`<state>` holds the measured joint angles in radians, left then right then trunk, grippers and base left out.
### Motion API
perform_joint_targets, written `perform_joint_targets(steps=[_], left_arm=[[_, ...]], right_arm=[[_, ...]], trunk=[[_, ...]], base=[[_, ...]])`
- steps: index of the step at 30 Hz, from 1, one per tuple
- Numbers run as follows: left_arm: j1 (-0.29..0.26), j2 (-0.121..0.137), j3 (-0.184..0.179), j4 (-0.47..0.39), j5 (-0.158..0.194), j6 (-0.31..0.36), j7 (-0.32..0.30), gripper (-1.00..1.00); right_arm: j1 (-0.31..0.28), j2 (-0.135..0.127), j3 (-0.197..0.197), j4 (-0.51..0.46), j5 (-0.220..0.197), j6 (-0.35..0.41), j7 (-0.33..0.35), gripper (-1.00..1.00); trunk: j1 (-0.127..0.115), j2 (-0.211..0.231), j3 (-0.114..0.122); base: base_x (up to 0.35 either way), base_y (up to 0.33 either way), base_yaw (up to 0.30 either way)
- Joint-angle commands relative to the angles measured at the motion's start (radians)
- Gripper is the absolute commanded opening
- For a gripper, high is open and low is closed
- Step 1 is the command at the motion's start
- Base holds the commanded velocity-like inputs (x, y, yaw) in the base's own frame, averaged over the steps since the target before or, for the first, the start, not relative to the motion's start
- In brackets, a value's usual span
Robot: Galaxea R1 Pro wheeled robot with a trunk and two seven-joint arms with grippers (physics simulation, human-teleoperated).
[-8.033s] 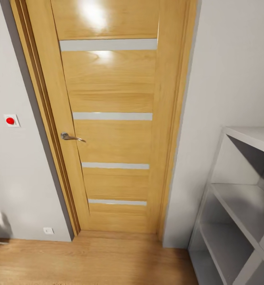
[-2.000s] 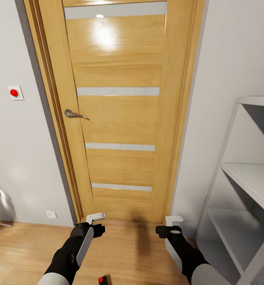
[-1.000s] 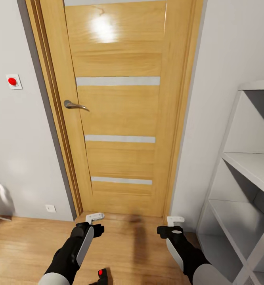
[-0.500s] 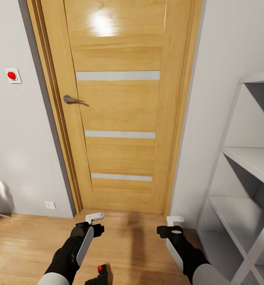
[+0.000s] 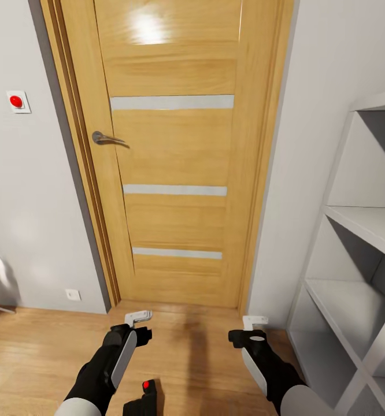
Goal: Attach the digital camera to the camera tripod in the bedroom.
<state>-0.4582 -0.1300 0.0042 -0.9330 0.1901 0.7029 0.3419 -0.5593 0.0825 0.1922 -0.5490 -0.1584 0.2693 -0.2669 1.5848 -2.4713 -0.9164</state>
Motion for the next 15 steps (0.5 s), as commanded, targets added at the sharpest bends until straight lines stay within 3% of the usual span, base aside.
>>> perform_joint_targets(steps=[1, 4, 15], left_arm=[[0.000, 0.000, 0.000, -0.001, 0.011, 0.003, 0.008, 1.00], [0.000, 0.000, 0.000, -0.001, 0.011, 0.003, 0.008, 1.00], [0.000, 0.000, 0.000, -0.001, 0.010, 0.002, 0.008, 1.00]], right_arm=[[-0.001, -0.001, 0.007, -0.002, -0.010, 0.005, -0.009, 1.00], [-0.001, 0.000, 0.008, -0.002, -0.010, 0.005, -0.009, 1.00], [-0.001, 0.000, 0.007, -0.002, -0.010, 0.001, -0.011, 1.00]], trunk=[[0.004, -0.008, -0.004], [0.015, -0.029, -0.014], [0.020, -0.031, -0.056]], base=[[0.000, 0.000, 0.000], [0.000, 0.000, 0.000], [0.000, 0.000, 0.000]])
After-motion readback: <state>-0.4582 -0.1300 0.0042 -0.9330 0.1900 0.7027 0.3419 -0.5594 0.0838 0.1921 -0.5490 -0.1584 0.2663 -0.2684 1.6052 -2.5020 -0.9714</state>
